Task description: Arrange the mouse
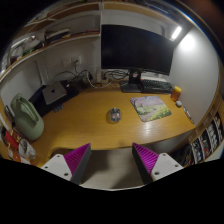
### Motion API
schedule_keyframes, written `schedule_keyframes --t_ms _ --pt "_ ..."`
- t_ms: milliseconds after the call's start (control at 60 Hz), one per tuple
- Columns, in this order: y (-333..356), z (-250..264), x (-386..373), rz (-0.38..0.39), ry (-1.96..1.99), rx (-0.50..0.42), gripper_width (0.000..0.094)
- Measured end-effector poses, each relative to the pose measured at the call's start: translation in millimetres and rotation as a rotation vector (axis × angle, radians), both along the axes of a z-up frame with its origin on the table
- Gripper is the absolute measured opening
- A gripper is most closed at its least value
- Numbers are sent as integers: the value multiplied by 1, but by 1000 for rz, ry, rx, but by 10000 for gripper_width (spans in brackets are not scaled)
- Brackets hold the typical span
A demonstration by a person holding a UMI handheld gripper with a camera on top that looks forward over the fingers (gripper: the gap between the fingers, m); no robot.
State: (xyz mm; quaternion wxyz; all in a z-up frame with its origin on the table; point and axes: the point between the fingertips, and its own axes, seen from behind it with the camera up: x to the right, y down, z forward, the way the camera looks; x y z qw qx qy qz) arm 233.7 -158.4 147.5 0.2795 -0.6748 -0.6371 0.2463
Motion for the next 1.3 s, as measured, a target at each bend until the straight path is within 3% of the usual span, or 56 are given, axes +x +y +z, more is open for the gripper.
schedule_keyframes --t_ms 450,1300 --pt "11 -23 -37 -11 75 12 864" --pt "34 -145 -221 49 98 6 862"
